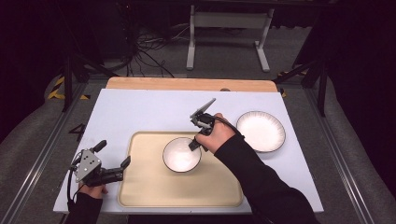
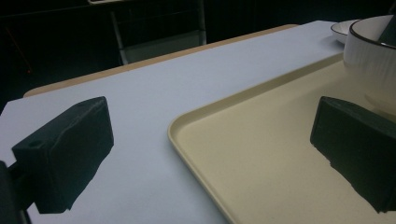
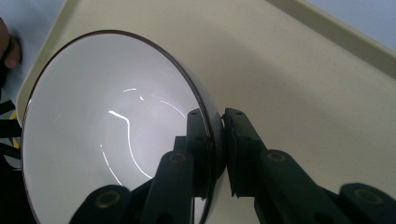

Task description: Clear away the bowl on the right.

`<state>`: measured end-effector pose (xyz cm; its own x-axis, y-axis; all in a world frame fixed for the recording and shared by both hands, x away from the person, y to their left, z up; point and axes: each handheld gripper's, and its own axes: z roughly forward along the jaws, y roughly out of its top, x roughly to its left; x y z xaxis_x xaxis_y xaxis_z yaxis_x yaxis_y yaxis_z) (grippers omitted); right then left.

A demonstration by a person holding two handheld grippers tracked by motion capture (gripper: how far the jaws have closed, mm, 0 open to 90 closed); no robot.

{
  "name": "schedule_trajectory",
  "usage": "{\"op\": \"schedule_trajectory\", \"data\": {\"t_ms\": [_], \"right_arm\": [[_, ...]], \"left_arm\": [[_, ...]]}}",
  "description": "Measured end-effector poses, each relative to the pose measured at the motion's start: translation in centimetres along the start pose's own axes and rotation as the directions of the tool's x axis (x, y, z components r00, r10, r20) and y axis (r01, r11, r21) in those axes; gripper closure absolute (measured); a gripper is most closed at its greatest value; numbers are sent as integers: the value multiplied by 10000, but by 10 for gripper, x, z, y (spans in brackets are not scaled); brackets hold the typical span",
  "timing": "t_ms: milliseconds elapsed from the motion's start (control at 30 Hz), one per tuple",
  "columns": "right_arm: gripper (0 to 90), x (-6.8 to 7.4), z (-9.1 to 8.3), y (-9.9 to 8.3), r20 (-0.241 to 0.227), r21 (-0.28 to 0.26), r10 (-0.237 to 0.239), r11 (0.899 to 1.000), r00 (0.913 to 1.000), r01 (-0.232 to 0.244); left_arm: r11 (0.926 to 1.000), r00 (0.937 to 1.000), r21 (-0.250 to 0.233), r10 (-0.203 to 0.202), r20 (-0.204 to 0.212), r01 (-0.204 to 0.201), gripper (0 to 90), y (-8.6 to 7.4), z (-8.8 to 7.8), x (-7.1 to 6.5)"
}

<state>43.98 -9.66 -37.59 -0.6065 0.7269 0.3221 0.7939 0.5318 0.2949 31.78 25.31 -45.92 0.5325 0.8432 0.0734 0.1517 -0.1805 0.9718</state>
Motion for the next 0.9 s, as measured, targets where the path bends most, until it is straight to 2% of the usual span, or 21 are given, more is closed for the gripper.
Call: {"op": "schedule_trajectory", "data": {"t_ms": [467,900], "right_arm": [[800,-3,16,-3,56,61,39,10000,10000,-39],[799,-7,22,-5,41,83,-11,10000,10000,11]], "left_arm": [[10000,10000,-19,3,-2,-3,1,0,0,0],[10000,10000,33,22,16,-22,1,0,0,0]]}}
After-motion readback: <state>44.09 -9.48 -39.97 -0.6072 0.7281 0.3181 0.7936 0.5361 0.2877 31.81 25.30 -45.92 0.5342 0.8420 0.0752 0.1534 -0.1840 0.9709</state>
